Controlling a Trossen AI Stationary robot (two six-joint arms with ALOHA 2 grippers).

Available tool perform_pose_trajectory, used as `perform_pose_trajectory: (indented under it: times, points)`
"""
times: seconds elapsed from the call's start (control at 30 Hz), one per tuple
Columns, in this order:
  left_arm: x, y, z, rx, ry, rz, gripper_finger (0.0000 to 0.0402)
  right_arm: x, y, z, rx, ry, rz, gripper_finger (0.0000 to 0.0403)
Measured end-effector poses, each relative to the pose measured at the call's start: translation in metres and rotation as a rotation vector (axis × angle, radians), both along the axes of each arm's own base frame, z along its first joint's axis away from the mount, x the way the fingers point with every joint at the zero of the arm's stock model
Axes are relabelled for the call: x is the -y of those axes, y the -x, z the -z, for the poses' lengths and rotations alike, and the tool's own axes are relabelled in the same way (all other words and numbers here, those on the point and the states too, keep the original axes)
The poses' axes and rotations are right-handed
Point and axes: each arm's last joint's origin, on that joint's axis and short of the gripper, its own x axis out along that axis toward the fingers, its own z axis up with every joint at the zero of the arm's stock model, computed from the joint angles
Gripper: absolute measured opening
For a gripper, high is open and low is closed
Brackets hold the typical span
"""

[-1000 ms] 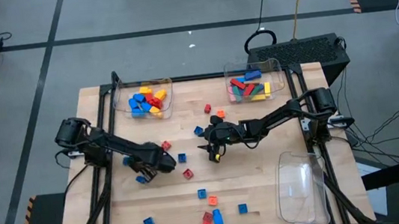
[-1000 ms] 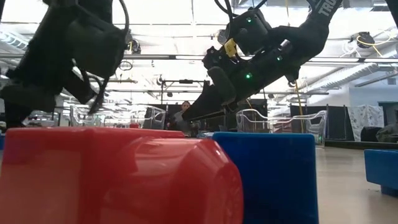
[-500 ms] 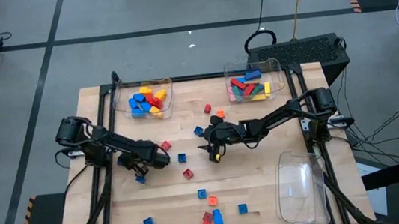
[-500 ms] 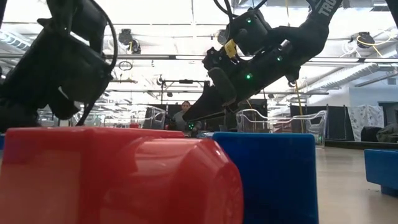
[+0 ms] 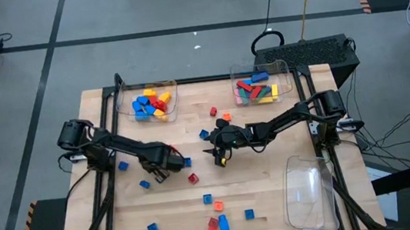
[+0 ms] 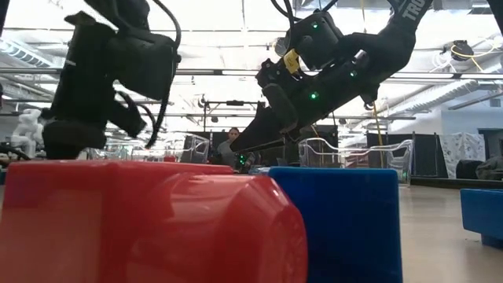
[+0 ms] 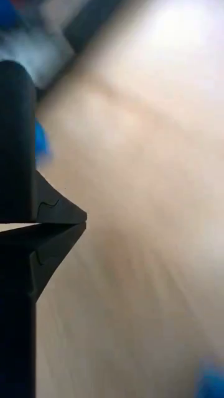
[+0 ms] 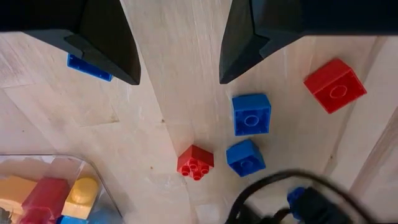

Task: Sort blocks by size
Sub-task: Move the game pieces to the center of the table

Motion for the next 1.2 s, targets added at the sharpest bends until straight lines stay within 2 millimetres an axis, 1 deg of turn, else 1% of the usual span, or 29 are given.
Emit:
perform_pose_trajectory:
  times: [0.1, 0.2, 0.43, 0.67, 0.77, 0.97, 1.2]
  points:
    - [-0.003, 0.009, -0.013, -0.124, -0.065, -0.034, 0.0002, 0.000, 0.000, 0.000, -0.001, -0.001, 0.001, 0.0208]
    - [-0.005, 0.022, -0.014, -0.244, -0.109, -0.073, 0.0002, 0.000, 0.000, 0.000, -0.001, -0.003, 0.001, 0.0208]
    - [-0.006, 0.042, 0.006, -0.315, -0.049, -0.134, 0.0002, 0.000, 0.001, 0.001, -0.010, -0.003, 0.001, 0.0208]
    - [-0.009, 0.059, 0.015, -0.396, -0.067, -0.167, 0.0002, 0.000, 0.001, 0.001, -0.011, -0.001, 0.001, 0.0208]
    - [-0.010, 0.067, 0.023, -0.407, -0.064, -0.172, 0.0002, 0.000, 0.001, 0.001, -0.011, 0.000, 0.000, 0.0208]
    - [-0.010, 0.062, 0.024, -0.377, -0.050, -0.156, 0.0002, 0.000, 0.001, 0.001, -0.011, 0.000, 0.000, 0.0208]
    - [-0.008, 0.055, 0.027, -0.313, 0.049, -0.101, 0.0002, 0.000, 0.000, 0.001, -0.011, 0.000, 0.000, 0.0208]
